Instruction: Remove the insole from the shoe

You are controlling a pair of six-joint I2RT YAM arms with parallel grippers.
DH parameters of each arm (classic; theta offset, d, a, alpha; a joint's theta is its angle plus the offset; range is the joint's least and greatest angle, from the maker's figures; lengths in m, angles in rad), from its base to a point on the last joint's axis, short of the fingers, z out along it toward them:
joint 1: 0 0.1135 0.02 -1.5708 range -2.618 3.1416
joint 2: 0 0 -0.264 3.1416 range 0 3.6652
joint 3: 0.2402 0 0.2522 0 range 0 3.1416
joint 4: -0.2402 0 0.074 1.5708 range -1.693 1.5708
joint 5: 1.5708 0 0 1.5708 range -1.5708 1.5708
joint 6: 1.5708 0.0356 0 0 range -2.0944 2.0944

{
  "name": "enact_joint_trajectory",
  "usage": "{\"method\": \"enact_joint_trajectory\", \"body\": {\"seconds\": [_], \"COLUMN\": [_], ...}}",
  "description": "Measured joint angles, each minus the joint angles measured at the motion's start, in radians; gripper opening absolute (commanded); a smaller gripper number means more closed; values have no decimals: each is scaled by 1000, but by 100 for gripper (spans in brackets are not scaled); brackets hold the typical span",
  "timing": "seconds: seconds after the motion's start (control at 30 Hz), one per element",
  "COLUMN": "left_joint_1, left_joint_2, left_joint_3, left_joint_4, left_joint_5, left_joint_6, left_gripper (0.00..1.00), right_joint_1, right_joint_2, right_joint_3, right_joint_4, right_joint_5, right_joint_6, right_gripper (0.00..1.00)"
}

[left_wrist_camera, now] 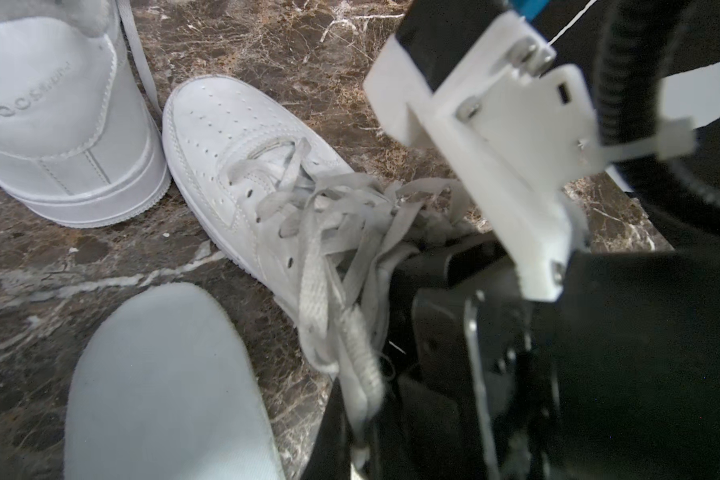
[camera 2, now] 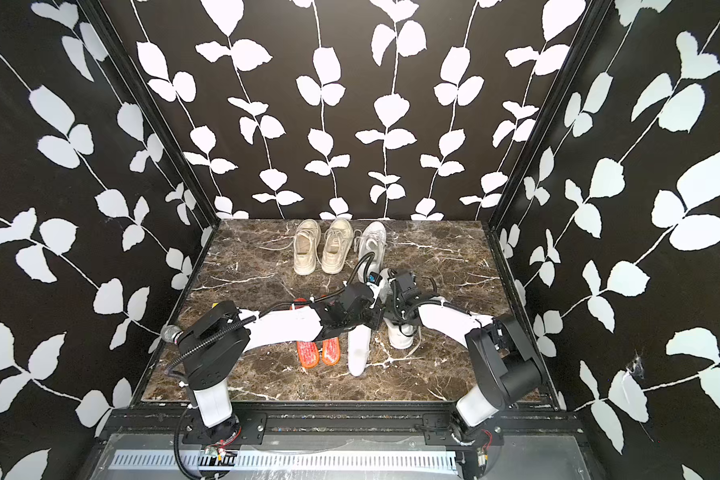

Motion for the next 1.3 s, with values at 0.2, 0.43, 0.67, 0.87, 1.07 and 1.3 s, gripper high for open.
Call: {"method": "enact_joint_trajectory", "body": {"seconds": [0.2, 0.43, 0.67, 0.87, 1.07, 1.3], "left_joint_1": [-13, -40, -42, -49, -49, -45], "left_joint_2": [-18, -32, -37, -68, -69, -36], "left_joint_3": [-9, -28, -33, -42, -27, 55], "left_joint_4": [-20, -20, -23, -19, -42, -110], "left_joint_5": [13, 55, 92, 101, 101, 105], "left_joint_6": [5, 16, 41, 59, 75, 85], "left_gripper": [0, 0, 0, 0, 0, 9], "right_joint_1": [-8, -79, -158, -177, -189, -198], "right_joint_2": [-124, -320, -457, -595, -632, -634], "right_joint_3": [-111, -248, -388, -440, -465, -476], "right_joint_4": [26, 58, 195, 211, 244, 297], "right_joint_5": [-34, -137, -288, -318, -357, -367], "right_joint_6": [45, 109, 199, 244, 272, 308], "right_gripper": [0, 0, 0, 0, 0, 0]}}
